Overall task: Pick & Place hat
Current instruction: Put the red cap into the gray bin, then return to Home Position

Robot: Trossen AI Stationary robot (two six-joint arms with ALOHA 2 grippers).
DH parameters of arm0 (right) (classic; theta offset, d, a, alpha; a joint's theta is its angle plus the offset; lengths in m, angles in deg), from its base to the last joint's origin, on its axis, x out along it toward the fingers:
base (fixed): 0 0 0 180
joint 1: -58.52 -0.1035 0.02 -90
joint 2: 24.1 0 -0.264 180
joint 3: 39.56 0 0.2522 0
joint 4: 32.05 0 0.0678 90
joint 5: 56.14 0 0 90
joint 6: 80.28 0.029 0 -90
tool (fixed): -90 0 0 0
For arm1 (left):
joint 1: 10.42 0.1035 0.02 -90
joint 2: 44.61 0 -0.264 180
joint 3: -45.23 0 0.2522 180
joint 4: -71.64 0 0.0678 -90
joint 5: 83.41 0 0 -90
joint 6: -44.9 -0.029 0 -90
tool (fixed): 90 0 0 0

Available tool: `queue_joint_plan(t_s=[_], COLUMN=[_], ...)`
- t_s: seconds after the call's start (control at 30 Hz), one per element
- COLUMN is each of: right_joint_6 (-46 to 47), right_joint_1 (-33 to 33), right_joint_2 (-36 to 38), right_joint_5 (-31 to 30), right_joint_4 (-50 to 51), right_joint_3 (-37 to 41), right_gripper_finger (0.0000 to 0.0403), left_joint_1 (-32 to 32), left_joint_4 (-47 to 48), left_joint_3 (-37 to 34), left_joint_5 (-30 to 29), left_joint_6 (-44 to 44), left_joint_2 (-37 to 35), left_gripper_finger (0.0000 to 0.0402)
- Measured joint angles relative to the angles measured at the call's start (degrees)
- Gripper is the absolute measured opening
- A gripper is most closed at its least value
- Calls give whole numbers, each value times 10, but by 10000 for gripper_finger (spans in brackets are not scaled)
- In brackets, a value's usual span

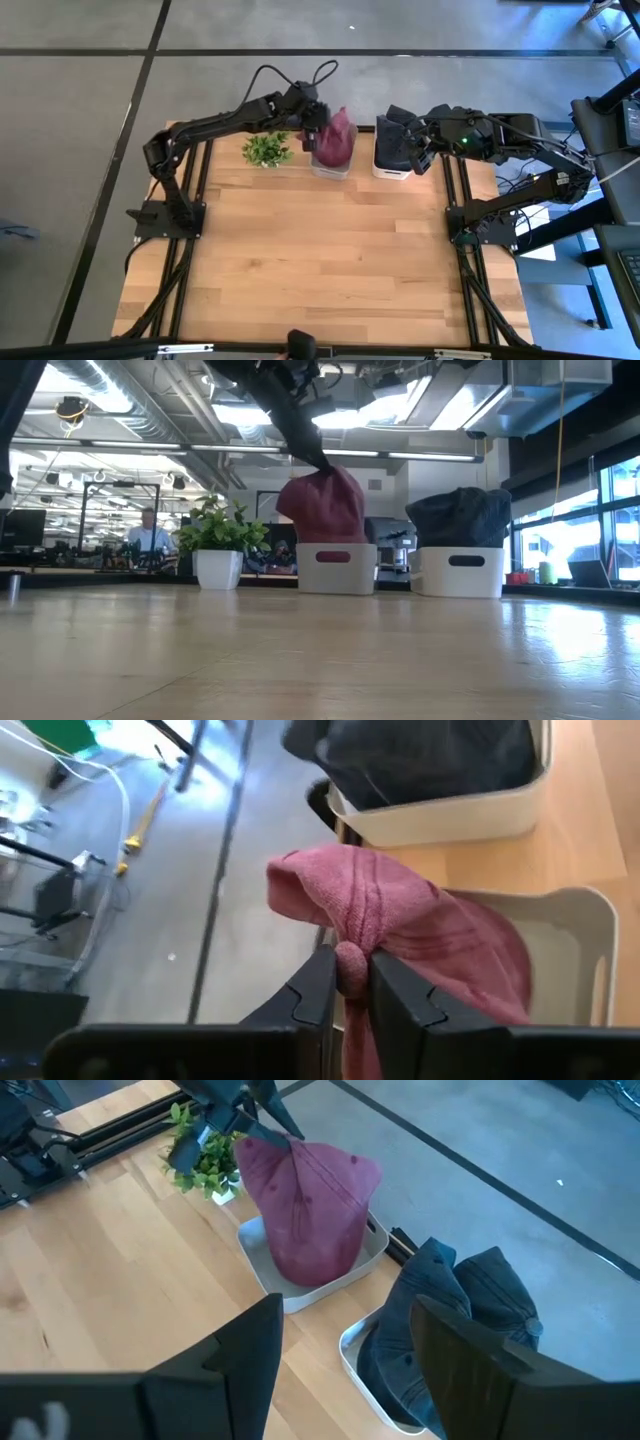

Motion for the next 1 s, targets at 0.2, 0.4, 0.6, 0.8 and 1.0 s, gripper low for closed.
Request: queue_joint_plan(t_s=[0.2, 0.4, 0.6, 0.8, 1.0], right_joint_6=[0, -2, -4, -15, -16], right_joint_1=[0, 0, 0, 0, 0], right_joint_2=[0, 0, 0, 0, 0], right_joint_5=[0, 1, 1, 1, 1], right_joint_4=[0, 2, 4, 4, 7], right_joint_3=[0, 0, 0, 0, 0], right_gripper_finger=[220, 220, 220, 220, 220], left_joint_1=[-4, -5, -5, -5, -4], left_joint_4=[-1, -10, -34, -35, -31], left_joint_3=[0, -1, -1, -1, -1], left_joint_5=[-10, -30, -32, -31, -70], left_joint_6=[-4, -7, -14, 29, 53], left_joint_2=[22, 26, 26, 25, 20], left_gripper_finger=[47, 56, 71, 108, 154])
